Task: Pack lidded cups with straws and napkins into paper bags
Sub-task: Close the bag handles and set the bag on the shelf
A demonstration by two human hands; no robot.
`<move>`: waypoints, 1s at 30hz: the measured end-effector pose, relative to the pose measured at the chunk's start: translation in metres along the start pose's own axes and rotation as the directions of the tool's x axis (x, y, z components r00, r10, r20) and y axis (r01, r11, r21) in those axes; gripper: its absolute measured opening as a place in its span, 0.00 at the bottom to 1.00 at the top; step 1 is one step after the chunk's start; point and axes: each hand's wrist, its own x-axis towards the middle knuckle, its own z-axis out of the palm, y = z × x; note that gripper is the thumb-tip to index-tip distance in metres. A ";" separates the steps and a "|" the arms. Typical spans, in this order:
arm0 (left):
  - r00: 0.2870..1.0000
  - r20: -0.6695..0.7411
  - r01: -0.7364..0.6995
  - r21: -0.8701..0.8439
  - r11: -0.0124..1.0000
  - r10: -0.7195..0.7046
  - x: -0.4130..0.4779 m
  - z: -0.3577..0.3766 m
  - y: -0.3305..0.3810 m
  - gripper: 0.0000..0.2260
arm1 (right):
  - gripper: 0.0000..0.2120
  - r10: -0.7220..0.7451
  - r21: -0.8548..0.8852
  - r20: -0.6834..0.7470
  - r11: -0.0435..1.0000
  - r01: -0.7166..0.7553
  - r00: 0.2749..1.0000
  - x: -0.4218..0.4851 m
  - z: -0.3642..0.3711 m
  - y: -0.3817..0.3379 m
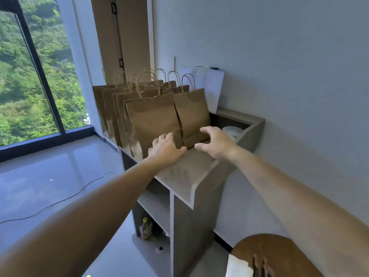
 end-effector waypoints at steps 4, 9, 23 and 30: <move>0.983 0.109 -0.147 -0.006 0.989 0.147 -0.024 0.023 0.056 0.34 | 0.30 0.106 -0.055 -0.083 0.992 -0.110 0.991 -0.055 -0.035 0.031; 0.935 0.191 -0.300 -0.030 0.954 0.300 -0.052 0.058 0.128 0.32 | 0.32 0.256 -0.110 -0.166 0.955 -0.276 0.952 -0.125 -0.083 0.081; 0.628 0.525 -0.606 -0.134 0.784 0.575 -0.201 0.254 0.380 0.34 | 0.30 0.671 0.046 -0.293 0.721 -0.691 0.681 -0.390 -0.191 0.292; 0.463 0.657 -0.662 -0.191 0.725 0.595 -0.295 0.357 0.488 0.33 | 0.29 0.812 0.062 -0.353 0.515 -0.855 0.464 -0.531 -0.224 0.402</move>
